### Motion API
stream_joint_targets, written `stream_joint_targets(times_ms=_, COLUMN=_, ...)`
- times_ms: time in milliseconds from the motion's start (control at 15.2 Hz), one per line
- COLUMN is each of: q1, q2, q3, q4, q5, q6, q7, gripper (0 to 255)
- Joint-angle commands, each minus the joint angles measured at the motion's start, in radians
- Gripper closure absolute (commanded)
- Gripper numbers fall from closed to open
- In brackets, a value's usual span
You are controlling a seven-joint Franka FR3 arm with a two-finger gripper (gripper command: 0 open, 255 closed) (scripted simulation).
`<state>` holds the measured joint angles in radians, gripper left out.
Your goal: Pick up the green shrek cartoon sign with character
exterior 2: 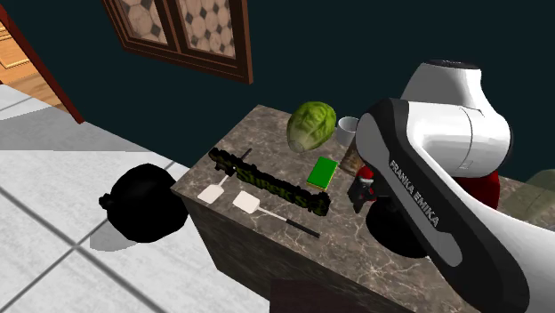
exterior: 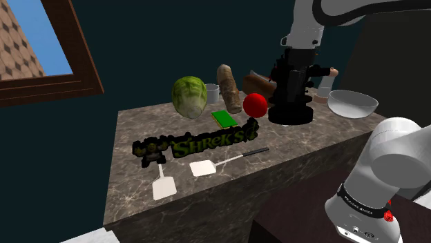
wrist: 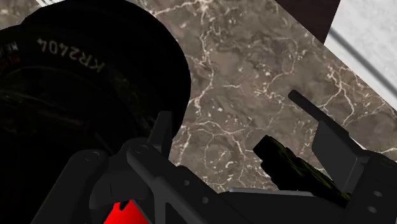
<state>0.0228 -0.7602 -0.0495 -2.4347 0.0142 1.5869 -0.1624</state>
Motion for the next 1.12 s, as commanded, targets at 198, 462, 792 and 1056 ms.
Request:
stream_joint_targets(times_ms=198, q1=0.051, q2=0.076, q3=0.008, q4=0.01, q5=0.012, q6=0.093, q7=-0.072, gripper=0)
stream_joint_targets(times_ms=462, q1=0.117, q2=0.178, q3=0.022, q4=0.034, q5=0.03, q6=0.208, q7=-0.169, gripper=0)
stream_joint_targets(times_ms=792, q1=0.195, q2=0.299, q3=0.046, q4=0.076, q5=0.054, q6=0.333, q7=-0.288, gripper=0)
stream_joint_targets(times_ms=1056, q1=0.254, q2=0.39, q3=0.07, q4=0.116, q5=0.073, q6=0.42, q7=-0.383, gripper=0)
